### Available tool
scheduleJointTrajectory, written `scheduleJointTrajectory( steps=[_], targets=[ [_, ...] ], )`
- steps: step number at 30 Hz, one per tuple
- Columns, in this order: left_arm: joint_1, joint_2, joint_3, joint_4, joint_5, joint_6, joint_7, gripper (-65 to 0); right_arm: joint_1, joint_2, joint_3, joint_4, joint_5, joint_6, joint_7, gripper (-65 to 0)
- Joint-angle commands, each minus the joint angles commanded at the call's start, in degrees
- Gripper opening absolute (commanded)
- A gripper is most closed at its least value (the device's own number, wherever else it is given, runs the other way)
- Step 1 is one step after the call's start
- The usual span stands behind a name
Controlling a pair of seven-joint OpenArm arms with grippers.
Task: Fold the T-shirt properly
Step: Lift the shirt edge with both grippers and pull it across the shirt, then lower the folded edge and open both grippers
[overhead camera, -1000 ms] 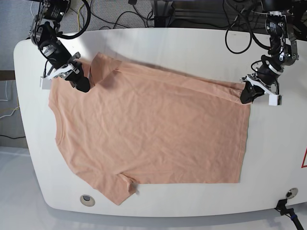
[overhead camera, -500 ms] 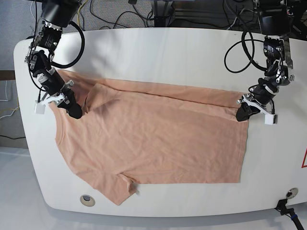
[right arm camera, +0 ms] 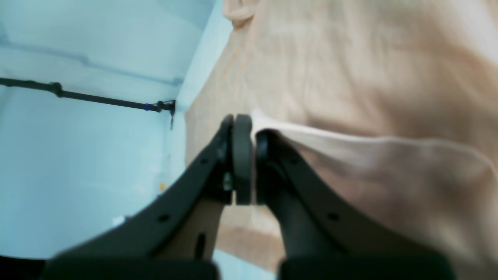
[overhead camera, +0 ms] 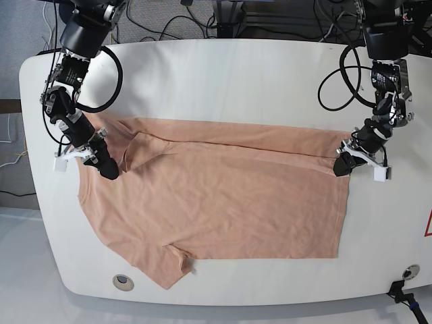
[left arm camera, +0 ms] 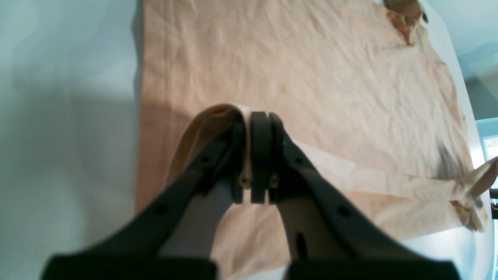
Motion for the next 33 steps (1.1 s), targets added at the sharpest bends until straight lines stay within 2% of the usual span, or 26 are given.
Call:
scheduleJointTrajectory(
  steps=[1, 2, 3, 5, 6, 8, 9, 11, 15, 17, 19, 22, 24, 27, 30, 33],
  targets=[
    [-0.1, 0.0, 0.0, 0.0, 0.0, 0.0, 0.0, -65.0, 0.6, 0.0, 0.0, -0.3, -0.3, -0.18, 0.0, -65.0],
    [-0.1, 0.0, 0.0, 0.0, 0.0, 0.0, 0.0, -64.2, 1.2, -0.1, 0.0, -0.3, -1.1, -1.23, 0.0, -65.0],
    [-0.3, -0.1, 0.0, 0.0, -0.2, 0.0, 0.0, -54.4, 2.0, -0.3, 0.0, -0.3, -1.8, -2.73, 0.0, -61.9],
    [-0.9, -0.4, -0.2, 0.1, -0.2, 0.1, 0.0, -36.2, 3.5, -0.4, -0.2, -0.3, -2.7, -5.27, 0.0, -45.4],
    [-1.2, -0.4, -0.3, 0.2, -0.3, 0.1, 0.0, -28.8, 4.2, -0.4, -2.0, 0.0, -2.6, -5.63, 0.0, -36.7],
    [-1.7, -1.5, -0.4, 0.5, -0.1, 0.1, 0.0, -18.9, 6.2, 0.1, -6.4, 0.7, -2.9, -5.8, 0.0, -21.2],
    [-1.8, -2.1, -0.4, 0.5, -0.2, 0.1, 0.0, -16.9, 6.8, 0.3, -8.3, 1.8, -3.0, -5.89, 0.0, -15.0],
    [-2.0, -2.8, -0.4, 2.3, -0.1, 0.1, -0.2, -16.9, 6.8, 1.5, -10.3, 4.1, -3.1, -5.89, 0.0, -7.2],
    [0.3, -4.9, -0.8, 10.0, 0.1, 0.1, -0.3, -16.9, 3.8, 4.5, -11.1, 6.9, -3.5, -5.89, 0.0, -6.2],
    [2.4, -6.4, -0.5, 13.5, 0.1, 0.0, -0.4, -16.9, 1.1, 6.6, -11.2, 9.1, -6.9, -5.89, 0.0, -6.2],
    [4.1, -6.8, -0.5, 16.5, 2.1, 0.0, -0.4, -16.9, -1.8, 7.9, -11.2, 13.4, -12.6, -5.89, 0.0, -6.3],
    [7.0, -6.3, -0.4, 21.1, 11.6, -0.2, -0.4, -16.7, -5.9, 9.1, -11.2, 20.9, -24.5, -5.89, 0.0, -6.4],
    [8.2, -4.6, 0.0, 23.2, 16.4, -0.4, -0.4, -16.7, -8.3, 9.2, -11.2, 25.4, -33.4, -5.54, 0.0, -6.4],
    [10.1, -3.5, 0.0, 25.0, 21.4, -4.2, -0.4, -16.7, -10.8, 9.0, -11.2, 29.3, -44.8, -5.27, 0.0, -6.4],
    [11.5, -2.7, -0.1, 25.1, 24.6, -6.9, -0.4, -16.7, -12.0, 8.1, -10.8, 29.5, -52.2, -2.46, 0.2, -6.4],
    [12.9, -2.6, -0.1, 25.2, 27.3, -6.9, -0.6, -16.7, -13.5, 7.2, -8.8, 29.1, -56.8, 0.97, 0.4, -6.4]
  ],
)
